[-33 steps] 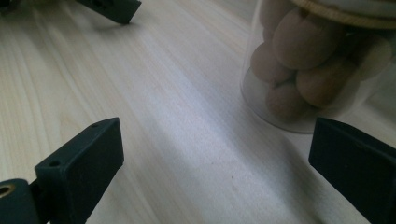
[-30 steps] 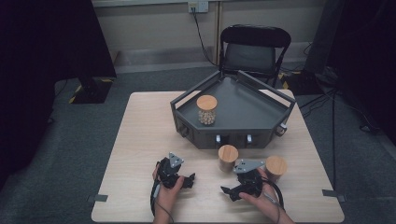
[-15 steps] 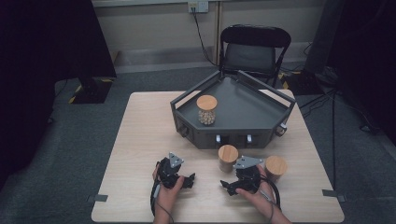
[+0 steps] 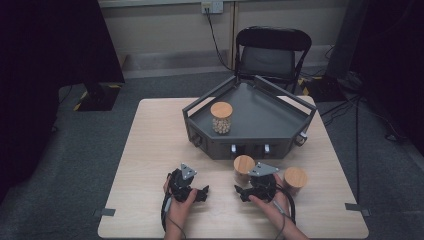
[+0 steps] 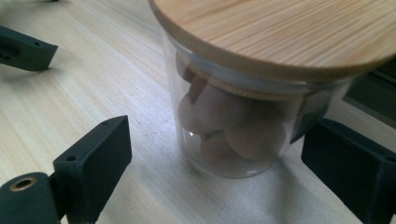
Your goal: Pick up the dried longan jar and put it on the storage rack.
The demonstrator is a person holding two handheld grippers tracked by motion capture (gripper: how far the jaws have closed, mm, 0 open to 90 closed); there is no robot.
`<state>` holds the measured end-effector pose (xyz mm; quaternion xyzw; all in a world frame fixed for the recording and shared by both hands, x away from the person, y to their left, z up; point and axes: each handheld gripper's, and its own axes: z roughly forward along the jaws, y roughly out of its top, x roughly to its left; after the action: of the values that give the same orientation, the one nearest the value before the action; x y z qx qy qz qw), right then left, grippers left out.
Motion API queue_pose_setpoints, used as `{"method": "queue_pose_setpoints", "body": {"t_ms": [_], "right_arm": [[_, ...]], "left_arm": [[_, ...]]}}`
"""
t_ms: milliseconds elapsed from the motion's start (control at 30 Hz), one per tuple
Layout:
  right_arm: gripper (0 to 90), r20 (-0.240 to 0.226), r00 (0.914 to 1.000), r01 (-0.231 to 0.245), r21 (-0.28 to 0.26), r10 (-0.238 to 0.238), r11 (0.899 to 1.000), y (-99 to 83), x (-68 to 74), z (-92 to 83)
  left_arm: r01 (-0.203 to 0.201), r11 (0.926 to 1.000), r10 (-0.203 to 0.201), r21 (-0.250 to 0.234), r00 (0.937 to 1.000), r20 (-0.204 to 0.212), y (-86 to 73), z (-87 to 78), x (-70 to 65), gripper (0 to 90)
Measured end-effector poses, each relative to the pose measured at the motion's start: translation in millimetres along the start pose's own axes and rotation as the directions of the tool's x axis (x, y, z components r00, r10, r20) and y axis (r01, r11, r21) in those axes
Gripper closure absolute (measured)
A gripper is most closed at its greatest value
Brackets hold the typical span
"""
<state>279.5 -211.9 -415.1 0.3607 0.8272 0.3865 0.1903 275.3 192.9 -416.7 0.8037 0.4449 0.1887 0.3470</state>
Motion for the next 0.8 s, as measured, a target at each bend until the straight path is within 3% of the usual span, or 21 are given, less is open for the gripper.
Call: {"method": "queue_pose_setpoints", "body": {"t_ms": [400,800], "right_arm": [[18.3,0.002,0.9996,-0.027,-0.027,0.027,0.999,-3.6,-5.1,3.9],[20.9,-0.003,0.9983,-0.058,-0.048,0.058,0.997,-3.9,-8.1,6.8]], "left_arm": [[0.000,1.0000,0.000,0.000,1.0000,0.000,0.0,0.0,0.0,0.2],[0.002,1.0000,-0.002,0.000,1.0000,0.000,0.0,0.0,-0.1,0.2]]}}
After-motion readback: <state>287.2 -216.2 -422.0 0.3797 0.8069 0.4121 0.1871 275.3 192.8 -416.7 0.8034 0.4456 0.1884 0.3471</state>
